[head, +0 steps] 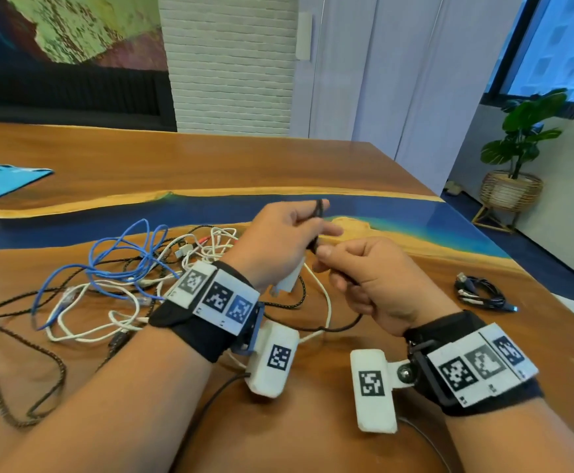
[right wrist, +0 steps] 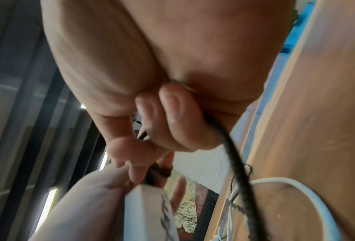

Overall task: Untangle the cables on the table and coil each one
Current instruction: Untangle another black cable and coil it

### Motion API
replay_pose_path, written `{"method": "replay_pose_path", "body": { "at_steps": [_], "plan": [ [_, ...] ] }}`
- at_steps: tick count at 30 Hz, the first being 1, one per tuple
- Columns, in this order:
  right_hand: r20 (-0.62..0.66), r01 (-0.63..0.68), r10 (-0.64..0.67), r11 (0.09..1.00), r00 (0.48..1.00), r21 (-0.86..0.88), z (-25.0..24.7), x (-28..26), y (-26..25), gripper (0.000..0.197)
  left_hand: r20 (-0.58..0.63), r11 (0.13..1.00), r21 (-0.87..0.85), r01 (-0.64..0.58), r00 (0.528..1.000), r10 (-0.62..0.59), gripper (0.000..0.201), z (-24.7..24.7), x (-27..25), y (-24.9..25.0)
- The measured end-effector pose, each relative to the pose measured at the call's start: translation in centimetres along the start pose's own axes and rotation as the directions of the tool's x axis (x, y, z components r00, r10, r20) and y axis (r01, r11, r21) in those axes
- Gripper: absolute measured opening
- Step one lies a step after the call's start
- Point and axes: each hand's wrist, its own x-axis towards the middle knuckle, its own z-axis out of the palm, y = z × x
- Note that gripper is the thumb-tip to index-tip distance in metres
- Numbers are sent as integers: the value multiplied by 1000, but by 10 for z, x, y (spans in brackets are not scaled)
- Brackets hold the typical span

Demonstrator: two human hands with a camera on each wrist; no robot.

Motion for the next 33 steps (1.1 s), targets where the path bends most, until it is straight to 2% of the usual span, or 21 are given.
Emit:
{"method": "replay_pose_path", "body": {
  "at_steps": [2,5,7,10,12,15,18,21,23,25,27,30,33],
  "plan": [
    [-41,2,2,994,999,105,-6,1,-2,30,81,989,147,9,996,-21,19,-1,-2,1],
    [-144,71,-22,937,989,343,-15,3,-7,24,220,978,208,21,973,-68,36,-4,-4,1],
    [-174,105,-29,889,984,446,-20,3,-10,27,276,987,157,35,958,-78,44,-6,-4,-1],
    [-197,139,-47,863,979,485,-20,2,-12,32,330,998,-19,52,943,-43,43,-9,-5,0],
    [-224,166,-59,852,973,496,-17,3,-11,29,320,970,-226,84,948,-7,41,-8,-7,2],
    [-236,158,-41,851,971,501,-13,5,-9,25,225,843,-533,80,973,50,37,-8,-6,8],
    [-128,71,-14,889,992,451,-3,4,-5,27,53,769,-639,-15,997,64,38,-6,-2,10],
    [-1,6,-6,946,1000,325,8,1,-2,20,-76,818,-572,-62,997,23,34,-6,1,9],
    [57,-8,-6,970,998,244,13,-2,-4,18,-74,899,-436,-48,997,18,35,-5,1,7],
    [86,-8,-11,978,996,209,13,-5,-6,30,-69,948,-313,-50,997,29,37,-5,0,6],
    [105,8,-34,972,994,234,12,-7,-8,35,-69,976,-208,-56,997,42,39,-4,1,5],
    [150,15,-71,937,986,350,16,-8,-11,32,-65,998,-3,-69,996,68,38,-9,3,4],
    [74,8,-44,904,996,428,19,-6,-13,32,-13,992,104,-77,997,79,36,-12,3,4]
  ]
}}
